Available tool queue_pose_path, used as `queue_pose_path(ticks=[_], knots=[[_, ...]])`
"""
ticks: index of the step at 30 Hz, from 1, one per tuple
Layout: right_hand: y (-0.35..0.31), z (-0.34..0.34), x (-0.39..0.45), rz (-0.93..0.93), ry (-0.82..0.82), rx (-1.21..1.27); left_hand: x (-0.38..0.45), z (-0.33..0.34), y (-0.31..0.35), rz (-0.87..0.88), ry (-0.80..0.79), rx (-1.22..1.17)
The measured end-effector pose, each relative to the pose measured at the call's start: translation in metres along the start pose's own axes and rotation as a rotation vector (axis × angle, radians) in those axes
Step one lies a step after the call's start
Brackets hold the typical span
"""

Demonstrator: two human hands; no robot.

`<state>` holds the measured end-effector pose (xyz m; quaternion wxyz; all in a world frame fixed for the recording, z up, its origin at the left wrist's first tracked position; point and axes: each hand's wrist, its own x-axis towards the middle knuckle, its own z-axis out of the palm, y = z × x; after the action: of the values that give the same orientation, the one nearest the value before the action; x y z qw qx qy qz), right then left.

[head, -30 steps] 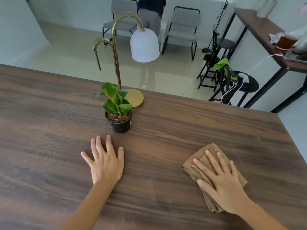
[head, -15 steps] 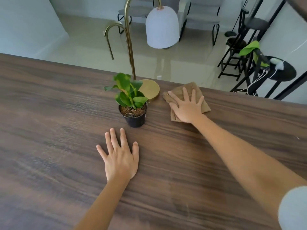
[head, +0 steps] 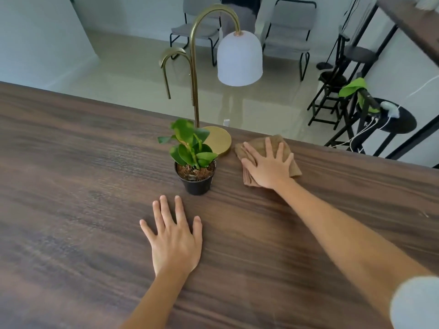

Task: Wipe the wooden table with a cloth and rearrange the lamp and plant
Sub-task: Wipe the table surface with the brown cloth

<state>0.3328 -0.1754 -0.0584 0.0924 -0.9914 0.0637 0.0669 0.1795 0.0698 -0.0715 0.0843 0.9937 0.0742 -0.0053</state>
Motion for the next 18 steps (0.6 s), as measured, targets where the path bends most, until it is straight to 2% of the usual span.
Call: queue_pose_path(ticks=[2,4,7,11,14,16,18], knots=[[-0.008,-0.005,0.041,0.083,-0.036,0.006,0.000,0.000,-0.001,0.002,0.000,0.002],[-0.011,-0.003,0.042,0.081,-0.047,-0.007,0.000,0.000,-0.002,0.002,-0.008,-0.005],[0.000,0.005,-0.022,-0.004,0.010,-0.007,-0.001,-0.002,-0.002,0.007,-0.009,-0.016],[0.028,0.024,-0.190,-0.085,0.028,0.054,-0.003,-0.004,-0.001,0.024,-0.022,-0.040],[0.046,0.040,-0.284,-0.080,0.062,-0.013,-0.003,-0.005,-0.002,0.029,-0.035,-0.040],[0.049,0.039,-0.287,-0.040,0.072,-0.078,-0.004,-0.007,-0.002,0.026,-0.036,-0.069],[0.039,0.032,-0.253,-0.005,0.062,-0.076,-0.007,-0.011,-0.003,0.047,0.051,-0.187]])
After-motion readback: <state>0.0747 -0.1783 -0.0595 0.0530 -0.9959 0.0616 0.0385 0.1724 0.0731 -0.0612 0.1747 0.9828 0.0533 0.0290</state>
